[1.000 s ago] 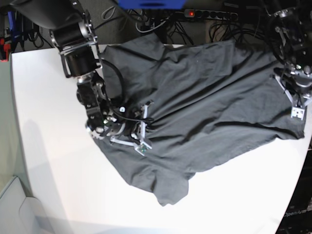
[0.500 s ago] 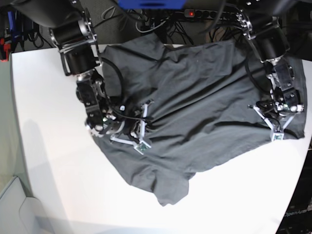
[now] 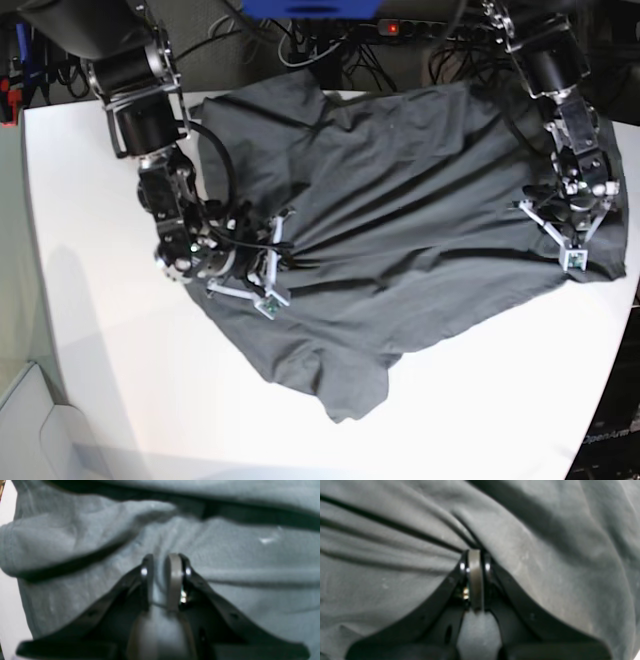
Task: Layout the t-shirt on the table in an organized manner, then fold the t-shirt properly
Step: 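Grasp the shirt with both grippers and pull the fabric apart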
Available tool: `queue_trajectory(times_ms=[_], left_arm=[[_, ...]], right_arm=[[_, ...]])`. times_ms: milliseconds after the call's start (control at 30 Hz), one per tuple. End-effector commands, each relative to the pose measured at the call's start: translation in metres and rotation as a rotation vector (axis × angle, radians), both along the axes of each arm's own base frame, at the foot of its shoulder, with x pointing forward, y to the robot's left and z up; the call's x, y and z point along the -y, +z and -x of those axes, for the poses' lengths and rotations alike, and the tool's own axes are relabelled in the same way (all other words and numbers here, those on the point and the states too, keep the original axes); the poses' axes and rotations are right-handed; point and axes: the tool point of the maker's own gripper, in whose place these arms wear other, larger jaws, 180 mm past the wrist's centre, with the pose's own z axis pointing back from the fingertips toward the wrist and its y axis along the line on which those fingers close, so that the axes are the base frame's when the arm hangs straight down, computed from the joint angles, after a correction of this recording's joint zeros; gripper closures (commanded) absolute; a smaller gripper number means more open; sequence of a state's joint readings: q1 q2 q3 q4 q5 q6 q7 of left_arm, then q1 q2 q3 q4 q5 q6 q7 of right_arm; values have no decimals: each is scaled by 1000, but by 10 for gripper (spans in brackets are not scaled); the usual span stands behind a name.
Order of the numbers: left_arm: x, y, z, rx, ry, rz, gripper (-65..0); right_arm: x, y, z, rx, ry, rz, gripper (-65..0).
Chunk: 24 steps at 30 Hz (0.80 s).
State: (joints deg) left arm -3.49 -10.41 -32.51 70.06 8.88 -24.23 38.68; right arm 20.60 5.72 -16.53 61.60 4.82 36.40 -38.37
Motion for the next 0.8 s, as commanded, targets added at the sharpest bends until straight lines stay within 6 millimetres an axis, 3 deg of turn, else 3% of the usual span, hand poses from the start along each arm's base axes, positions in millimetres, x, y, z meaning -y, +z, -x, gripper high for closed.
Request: queue_trajectory(times_ms=[0,133,433,600,767], left_arm=[[4,-40,62,-290,-11,-16,-106],[0,-27,59,-257,-16,-45,-106],[-2,-10,41,-230,-9,-60,-106],[6,3,28,-195,-54,-92,-106],[1,27,22,-175,-43,-135,-106]], right_arm=[[20,-1,-5,-1,-12,79,0],[27,-1,-6,-1,-19,88,0],[83,3,-16,5,-150,105,0],[105,5,-18,6,-190,122,0],[108,7,-19,13,-192,126,0]])
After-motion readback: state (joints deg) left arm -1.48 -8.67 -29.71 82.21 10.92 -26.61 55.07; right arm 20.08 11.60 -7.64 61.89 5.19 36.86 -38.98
